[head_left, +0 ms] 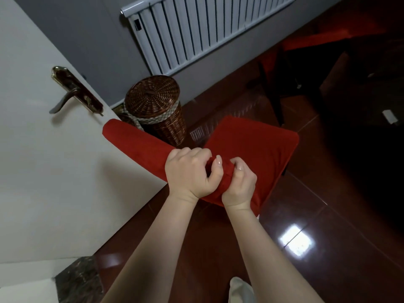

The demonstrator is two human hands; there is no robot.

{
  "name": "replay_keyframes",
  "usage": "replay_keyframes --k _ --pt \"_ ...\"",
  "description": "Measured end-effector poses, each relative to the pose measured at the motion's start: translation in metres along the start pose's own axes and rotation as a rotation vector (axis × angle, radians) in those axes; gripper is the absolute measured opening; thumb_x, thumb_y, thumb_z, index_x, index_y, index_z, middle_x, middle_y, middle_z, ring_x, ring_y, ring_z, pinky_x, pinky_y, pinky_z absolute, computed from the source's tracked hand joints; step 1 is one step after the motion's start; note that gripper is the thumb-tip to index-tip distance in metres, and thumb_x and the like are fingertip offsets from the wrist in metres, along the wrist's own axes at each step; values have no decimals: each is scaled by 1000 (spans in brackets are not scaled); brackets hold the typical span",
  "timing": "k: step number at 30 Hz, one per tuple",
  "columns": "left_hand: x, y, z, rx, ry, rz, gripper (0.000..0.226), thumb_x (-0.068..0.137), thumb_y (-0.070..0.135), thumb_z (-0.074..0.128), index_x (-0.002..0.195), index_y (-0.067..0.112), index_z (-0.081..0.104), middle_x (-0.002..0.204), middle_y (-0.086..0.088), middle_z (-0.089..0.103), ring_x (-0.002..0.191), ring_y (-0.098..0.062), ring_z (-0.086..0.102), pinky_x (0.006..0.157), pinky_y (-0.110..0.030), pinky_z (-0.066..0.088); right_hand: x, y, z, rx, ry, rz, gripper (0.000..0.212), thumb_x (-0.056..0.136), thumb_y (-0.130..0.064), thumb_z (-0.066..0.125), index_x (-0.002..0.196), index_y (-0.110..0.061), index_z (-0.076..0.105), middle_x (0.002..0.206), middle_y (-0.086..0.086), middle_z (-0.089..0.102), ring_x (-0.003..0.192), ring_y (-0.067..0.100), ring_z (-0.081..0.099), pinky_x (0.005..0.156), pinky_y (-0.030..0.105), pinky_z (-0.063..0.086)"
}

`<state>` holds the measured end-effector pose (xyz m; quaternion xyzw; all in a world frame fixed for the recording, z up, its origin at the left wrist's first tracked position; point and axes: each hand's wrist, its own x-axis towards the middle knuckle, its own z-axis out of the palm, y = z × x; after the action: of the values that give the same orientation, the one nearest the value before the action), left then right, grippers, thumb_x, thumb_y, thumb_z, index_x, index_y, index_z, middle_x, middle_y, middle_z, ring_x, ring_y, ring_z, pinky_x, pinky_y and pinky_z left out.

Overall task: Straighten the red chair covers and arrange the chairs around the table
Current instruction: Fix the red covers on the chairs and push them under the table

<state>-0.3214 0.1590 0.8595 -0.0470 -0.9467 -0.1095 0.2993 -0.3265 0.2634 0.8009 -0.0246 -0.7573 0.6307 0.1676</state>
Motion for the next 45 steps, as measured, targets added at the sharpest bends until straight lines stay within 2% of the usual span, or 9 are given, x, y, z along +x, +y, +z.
replay_keyframes --k 5,10,18,27,32,36,40,43,45 --pt "-11 6 17 11 -28 57 44 89 39 41 59 14 61 53 2 55 49 -22 49 58 -34 36 -7 27 -8 13 -4 2 45 94 -37 25 72 -13 57 66 -1 58 60 19 54 56 41 43" --pt "-29 10 30 21 -35 134 42 89 38 42 59 14 60 53 1 52 49 -21 47 58 -35 36 -22 49 -16 -3 -12 -4 35 93 -32 25 73 -21 52 66 -7 55 60 9 50 58 30 37" --pt "-52 8 40 53 -30 187 39 90 34 40 62 13 57 55 0 50 52 -22 44 62 -36 33 -41 69 -18 -17 -32 0 51 92 -33 19 78 -5 60 74 -3 56 67 16 53 63 30 36" --pt "-78 5 46 62 -56 152 40 92 33 38 67 12 62 61 -1 54 57 -24 48 66 -37 37 -59 81 -18 -21 -40 17 49 95 -32 20 81 -8 60 77 -6 55 71 8 49 67 23 36" --pt "-79 4 39 61 -169 122 41 93 35 37 72 12 63 66 -2 57 62 -24 51 70 -39 39 -57 77 -25 -55 -125 124 44 94 -33 25 83 -10 62 80 -2 62 76 14 56 72 35 46" --pt "-73 6 25 38 -397 77 43 95 41 36 86 16 69 80 2 66 77 -21 58 85 -39 40 -47 65 -38 -64 -242 261 46 94 -42 27 82 -21 66 80 -7 67 81 9 62 79 40 50" --pt "-58 -3 4 -25 -530 39 44 101 46 33 118 21 65 111 7 69 107 -15 59 101 -35 35 -32 44 -52 -148 -378 341 56 91 -66 26 90 -32 70 86 -15 70 85 -1 62 74 26 47" --pt "-39 -23 -17 23 -527 1 45 102 45 36 131 19 59 124 3 66 118 -17 56 105 -37 34 -13 19 -55 -337 -497 258 61 89 -75 20 90 -33 64 85 -17 66 81 1 60 72 29 48" --pt "-23 -40 -33 68 -541 -15 47 103 46 36 135 18 55 129 0 63 123 -20 54 106 -38 34 0 -3 -49 -447 -594 164 59 90 -75 20 97 -35 62 93 -16 66 88 7 61 77 34 50"
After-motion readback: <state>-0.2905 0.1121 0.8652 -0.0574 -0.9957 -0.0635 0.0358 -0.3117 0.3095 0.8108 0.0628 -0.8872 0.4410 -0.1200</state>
